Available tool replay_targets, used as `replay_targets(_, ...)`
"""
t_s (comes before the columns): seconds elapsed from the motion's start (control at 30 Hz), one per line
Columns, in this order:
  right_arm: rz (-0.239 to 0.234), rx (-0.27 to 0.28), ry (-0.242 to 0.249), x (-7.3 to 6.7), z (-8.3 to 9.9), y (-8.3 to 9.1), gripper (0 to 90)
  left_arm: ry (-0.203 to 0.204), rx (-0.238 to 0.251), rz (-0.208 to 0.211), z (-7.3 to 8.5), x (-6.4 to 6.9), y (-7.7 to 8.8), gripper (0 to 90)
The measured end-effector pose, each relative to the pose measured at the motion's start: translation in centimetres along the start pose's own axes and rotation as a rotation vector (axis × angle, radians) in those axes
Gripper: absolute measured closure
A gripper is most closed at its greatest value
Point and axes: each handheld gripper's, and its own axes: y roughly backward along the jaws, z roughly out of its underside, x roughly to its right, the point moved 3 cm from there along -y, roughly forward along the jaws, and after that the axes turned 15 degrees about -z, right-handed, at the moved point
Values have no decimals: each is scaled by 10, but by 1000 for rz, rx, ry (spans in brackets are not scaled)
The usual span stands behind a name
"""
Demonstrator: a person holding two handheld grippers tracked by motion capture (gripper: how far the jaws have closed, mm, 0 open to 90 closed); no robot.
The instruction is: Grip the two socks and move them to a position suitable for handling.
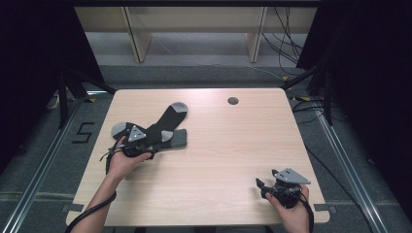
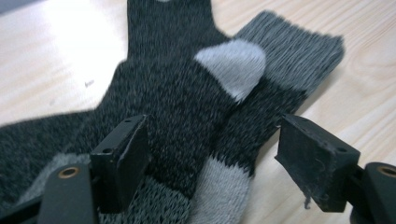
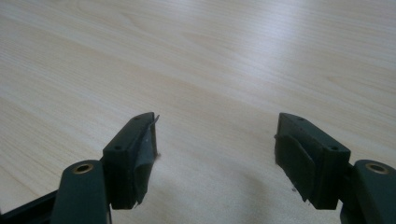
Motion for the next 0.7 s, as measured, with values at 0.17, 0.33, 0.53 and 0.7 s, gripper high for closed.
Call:
replay_targets(0.17,-6,-5,-34,-1,1,1,309,-52,-56,-24,0,2,-6,288)
replay_targets(0.33,-9,-1,0,3,1,0,309,-102,-87,-56,-2,1,-6,448)
replay_targets(0.53,0,0,2,4,1,1,310,-136,-107,-89,-8,4,-7,664)
replay_targets(0.7,-23,-4,-58,0,2,1,307,-120,-91,-66,-11,6,-3,760)
